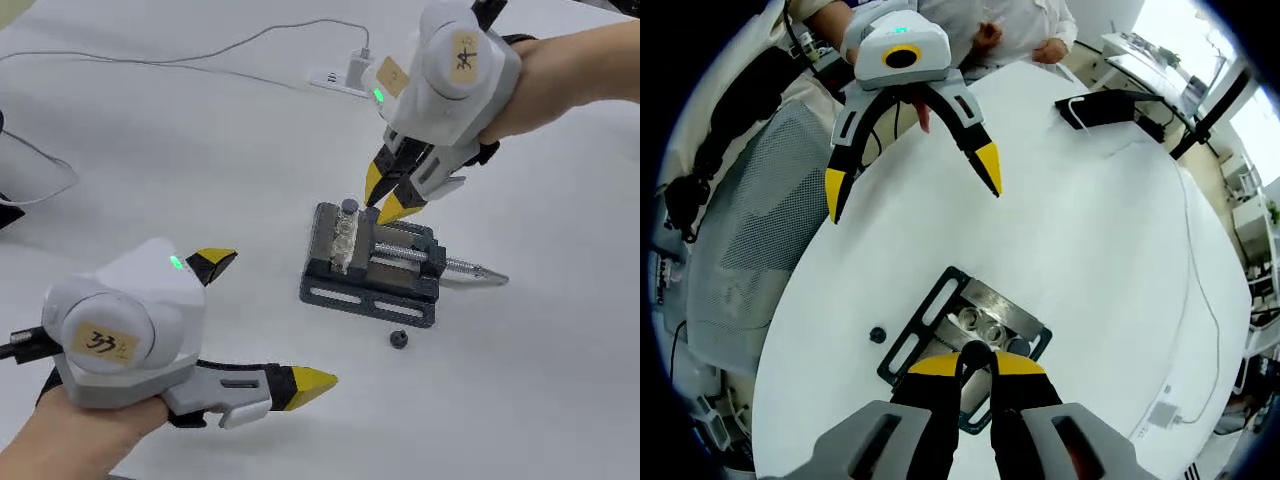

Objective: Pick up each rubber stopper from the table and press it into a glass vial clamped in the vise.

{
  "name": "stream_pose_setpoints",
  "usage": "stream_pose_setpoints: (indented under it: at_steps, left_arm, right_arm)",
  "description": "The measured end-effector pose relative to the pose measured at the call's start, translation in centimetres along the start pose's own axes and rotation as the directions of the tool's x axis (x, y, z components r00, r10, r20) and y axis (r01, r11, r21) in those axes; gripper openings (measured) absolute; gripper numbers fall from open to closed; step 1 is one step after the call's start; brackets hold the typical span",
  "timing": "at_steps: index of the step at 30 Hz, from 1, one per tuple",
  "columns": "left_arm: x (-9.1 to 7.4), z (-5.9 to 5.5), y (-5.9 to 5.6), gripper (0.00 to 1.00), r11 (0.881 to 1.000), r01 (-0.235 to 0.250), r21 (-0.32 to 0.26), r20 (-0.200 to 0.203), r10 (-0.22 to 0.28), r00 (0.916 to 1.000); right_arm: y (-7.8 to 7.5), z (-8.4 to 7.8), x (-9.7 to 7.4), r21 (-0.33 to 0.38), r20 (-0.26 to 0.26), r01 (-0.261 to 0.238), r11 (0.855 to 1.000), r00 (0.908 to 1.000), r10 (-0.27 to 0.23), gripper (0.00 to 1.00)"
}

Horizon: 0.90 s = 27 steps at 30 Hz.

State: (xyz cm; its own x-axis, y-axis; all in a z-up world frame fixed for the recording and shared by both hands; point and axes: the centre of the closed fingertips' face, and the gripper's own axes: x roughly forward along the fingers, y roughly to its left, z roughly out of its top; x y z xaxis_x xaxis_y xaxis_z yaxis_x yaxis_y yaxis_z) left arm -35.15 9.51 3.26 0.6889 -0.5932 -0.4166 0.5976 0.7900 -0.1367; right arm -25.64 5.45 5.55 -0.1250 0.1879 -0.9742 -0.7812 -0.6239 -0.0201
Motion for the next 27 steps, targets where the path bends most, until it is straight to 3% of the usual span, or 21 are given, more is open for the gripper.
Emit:
stream_pose_setpoints:
  at_steps: [8, 27]
  left_arm:
    - [0.0, -0.3, 0.2, 0.95, 1.0, 0.002, -0.005, -0.004, -0.002, 1.0]
    - [-0.1, -0.9, 0.6, 0.94, 1.0, -0.002, -0.028, -0.013, 0.002, 0.9999]
  right_arm:
    - [-0.8, 0.1, 0.9, -0.013, -0.012, -0.036, 0.999, 0.9993, 0.036, 0.05]
    - [-1.0, 0.2, 2.5, -0.031, -0.03, -0.087, 0.996, 0.9959, 0.086, 0.05]
